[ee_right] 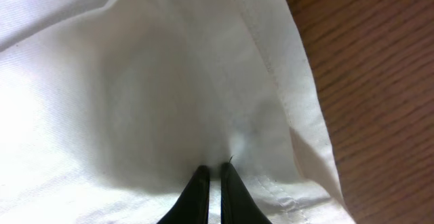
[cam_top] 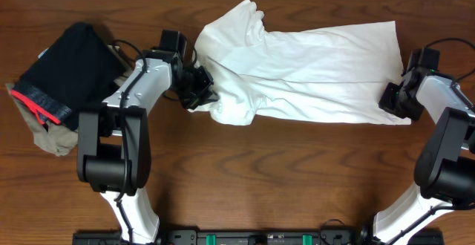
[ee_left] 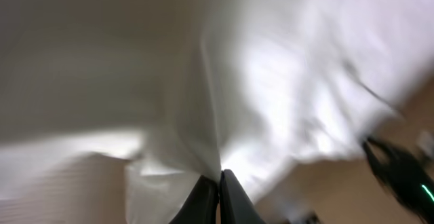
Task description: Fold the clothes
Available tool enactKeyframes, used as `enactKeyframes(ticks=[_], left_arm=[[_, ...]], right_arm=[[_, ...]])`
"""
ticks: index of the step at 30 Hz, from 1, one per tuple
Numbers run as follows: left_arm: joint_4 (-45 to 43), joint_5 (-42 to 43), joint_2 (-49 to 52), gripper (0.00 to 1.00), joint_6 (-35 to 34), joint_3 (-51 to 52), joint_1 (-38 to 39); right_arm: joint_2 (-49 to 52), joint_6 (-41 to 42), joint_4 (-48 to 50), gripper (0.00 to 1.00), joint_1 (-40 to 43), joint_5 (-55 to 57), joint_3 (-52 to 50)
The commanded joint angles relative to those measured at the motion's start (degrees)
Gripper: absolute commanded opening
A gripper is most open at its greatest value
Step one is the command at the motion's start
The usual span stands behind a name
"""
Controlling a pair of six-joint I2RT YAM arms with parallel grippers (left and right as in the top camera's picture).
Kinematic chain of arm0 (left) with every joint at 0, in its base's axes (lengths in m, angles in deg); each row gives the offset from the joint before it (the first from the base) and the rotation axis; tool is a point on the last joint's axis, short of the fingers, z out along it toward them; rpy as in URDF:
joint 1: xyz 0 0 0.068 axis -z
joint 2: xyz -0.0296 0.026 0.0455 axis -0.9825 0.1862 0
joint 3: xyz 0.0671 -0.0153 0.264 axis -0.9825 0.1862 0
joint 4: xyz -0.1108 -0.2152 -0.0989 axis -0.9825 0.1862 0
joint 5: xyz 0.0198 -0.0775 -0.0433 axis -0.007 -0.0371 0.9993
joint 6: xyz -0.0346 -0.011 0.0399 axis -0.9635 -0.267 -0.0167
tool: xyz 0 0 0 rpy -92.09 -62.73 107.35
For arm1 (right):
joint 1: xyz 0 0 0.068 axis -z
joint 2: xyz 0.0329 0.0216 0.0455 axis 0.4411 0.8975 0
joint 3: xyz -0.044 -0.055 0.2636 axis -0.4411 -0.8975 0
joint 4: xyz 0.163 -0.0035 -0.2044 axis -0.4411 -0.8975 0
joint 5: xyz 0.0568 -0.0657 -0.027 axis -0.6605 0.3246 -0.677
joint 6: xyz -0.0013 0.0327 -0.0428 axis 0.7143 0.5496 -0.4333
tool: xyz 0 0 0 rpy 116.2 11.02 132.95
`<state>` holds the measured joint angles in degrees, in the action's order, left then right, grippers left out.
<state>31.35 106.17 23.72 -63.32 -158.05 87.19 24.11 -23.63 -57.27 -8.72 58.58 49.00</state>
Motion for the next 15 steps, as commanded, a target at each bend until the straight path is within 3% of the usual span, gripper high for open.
enactKeyframes(ticks=[1,7,15], left_arm=[[-2.1,11.4,-4.5,0.06,4.1,-0.2,-0.2],[-13.2,12.7,-8.2,0.06,4.0,-0.2,-0.2],[-27.8,10.9,-9.2,0.06,-4.0,-0.2,-0.8]], right_arm=[[3.6,0.0,-0.9,0.07,-0.2,0.0,-1.7],[3.6,0.0,-1.0,0.07,-0.2,0.0,-1.7],[3.6,0.0,-0.7,0.07,-0.2,0.1,-1.7]])
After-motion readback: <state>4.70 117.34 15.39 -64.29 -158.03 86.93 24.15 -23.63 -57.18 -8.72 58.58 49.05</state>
